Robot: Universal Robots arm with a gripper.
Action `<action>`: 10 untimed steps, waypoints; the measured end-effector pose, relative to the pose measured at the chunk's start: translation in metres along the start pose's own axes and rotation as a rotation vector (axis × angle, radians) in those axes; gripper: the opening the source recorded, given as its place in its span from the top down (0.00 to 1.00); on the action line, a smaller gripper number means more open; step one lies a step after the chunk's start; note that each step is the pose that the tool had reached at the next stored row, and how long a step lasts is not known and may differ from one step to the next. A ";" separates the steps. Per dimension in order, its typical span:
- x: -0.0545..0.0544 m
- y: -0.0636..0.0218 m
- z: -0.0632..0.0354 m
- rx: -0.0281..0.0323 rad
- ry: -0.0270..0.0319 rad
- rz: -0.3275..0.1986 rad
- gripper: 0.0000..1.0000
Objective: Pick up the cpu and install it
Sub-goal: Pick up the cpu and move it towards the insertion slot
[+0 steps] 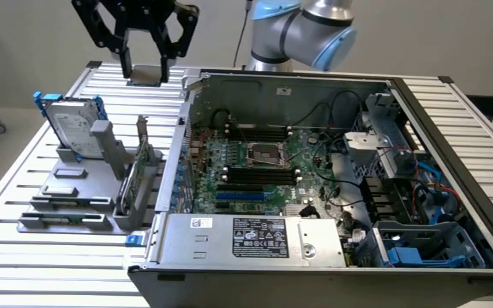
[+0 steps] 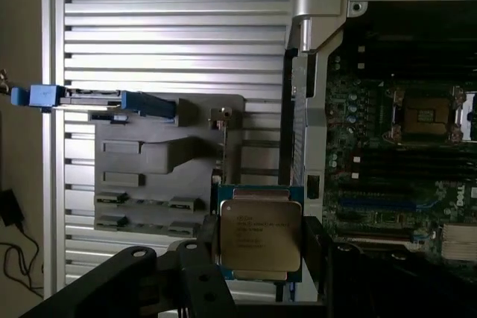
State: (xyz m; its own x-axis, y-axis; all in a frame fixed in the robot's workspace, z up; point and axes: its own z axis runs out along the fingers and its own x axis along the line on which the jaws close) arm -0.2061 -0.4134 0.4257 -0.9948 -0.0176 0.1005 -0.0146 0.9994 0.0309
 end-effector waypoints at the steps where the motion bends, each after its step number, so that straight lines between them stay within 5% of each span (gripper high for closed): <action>1: -0.004 0.0002 -0.0005 0.0001 0.0001 0.000 0.45; 10: -0.045 0.0015 -0.0040 0.0000 0.0012 0.000 0.45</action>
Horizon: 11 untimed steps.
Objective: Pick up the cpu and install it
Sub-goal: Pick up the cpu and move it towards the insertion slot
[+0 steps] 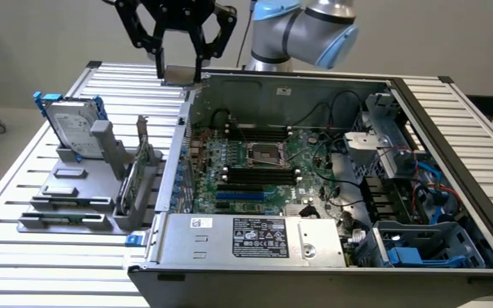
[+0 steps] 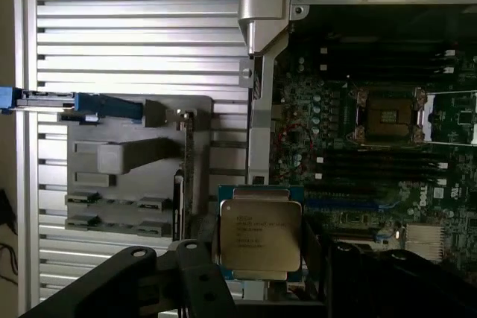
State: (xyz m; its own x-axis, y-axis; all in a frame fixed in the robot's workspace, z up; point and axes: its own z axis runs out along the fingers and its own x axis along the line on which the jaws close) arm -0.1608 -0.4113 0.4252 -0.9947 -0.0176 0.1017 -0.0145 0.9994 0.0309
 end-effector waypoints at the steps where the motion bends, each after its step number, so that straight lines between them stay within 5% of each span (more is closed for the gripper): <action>1: -0.005 0.0001 -0.0003 0.0000 0.0002 0.000 0.45; 11: -0.051 0.0059 0.0058 0.0000 0.0014 0.000 0.45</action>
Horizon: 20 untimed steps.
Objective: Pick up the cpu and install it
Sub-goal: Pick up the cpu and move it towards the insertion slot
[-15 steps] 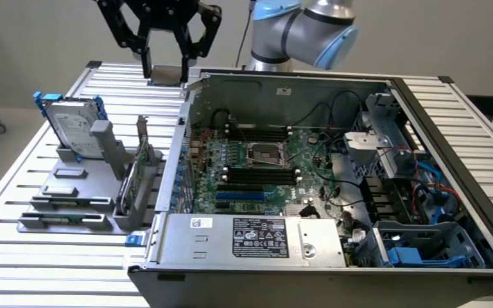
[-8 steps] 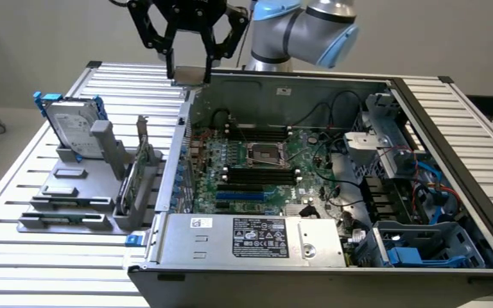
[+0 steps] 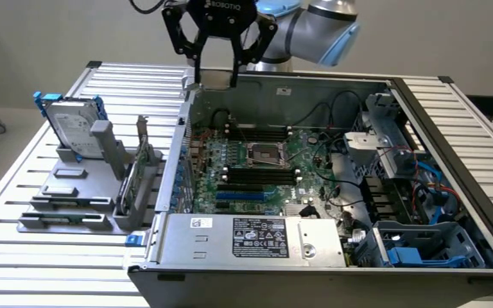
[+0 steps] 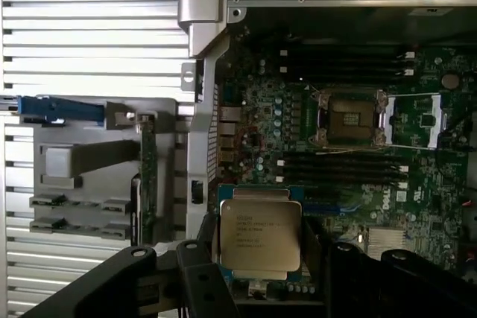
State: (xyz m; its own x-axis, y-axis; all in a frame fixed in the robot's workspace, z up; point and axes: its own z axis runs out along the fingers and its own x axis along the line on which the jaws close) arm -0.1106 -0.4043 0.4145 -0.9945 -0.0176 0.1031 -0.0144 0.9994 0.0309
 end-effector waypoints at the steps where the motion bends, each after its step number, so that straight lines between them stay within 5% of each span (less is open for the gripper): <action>1: -0.005 0.0019 0.0014 -0.0001 0.0000 0.000 0.45; 20: -0.078 0.0471 0.0299 0.0000 0.0000 0.000 0.45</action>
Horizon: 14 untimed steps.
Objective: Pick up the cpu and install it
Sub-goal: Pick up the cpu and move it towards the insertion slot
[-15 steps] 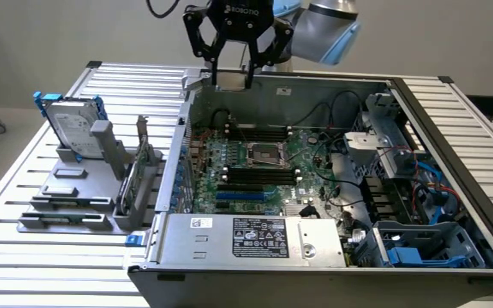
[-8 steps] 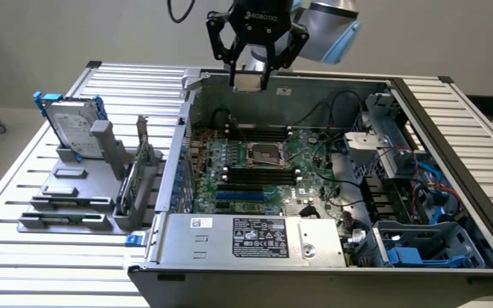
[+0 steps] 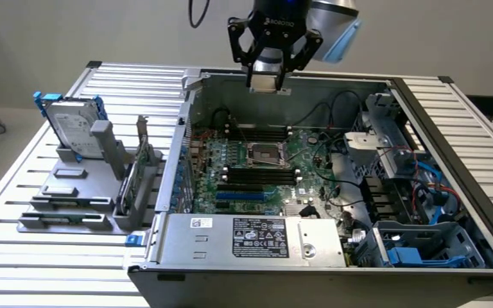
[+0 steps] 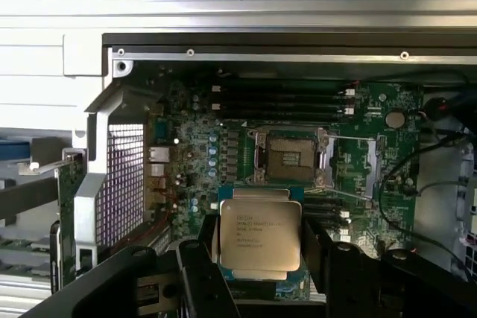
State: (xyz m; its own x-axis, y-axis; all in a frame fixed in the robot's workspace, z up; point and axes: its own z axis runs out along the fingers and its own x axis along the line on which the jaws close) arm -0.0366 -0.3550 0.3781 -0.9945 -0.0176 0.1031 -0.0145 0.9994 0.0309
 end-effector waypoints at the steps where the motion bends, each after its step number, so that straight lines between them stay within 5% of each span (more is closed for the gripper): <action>1: -0.003 0.0024 0.0015 0.0000 0.0000 0.000 0.45; 5: -0.015 0.0116 0.0080 0.0000 0.0000 0.000 0.45; 14: -0.019 0.0188 0.0243 0.0000 0.0000 0.000 0.45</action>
State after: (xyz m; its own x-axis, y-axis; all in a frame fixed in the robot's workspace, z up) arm -0.0209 -0.3352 0.3526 -0.9945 -0.0177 0.1031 -0.0146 0.9994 0.0309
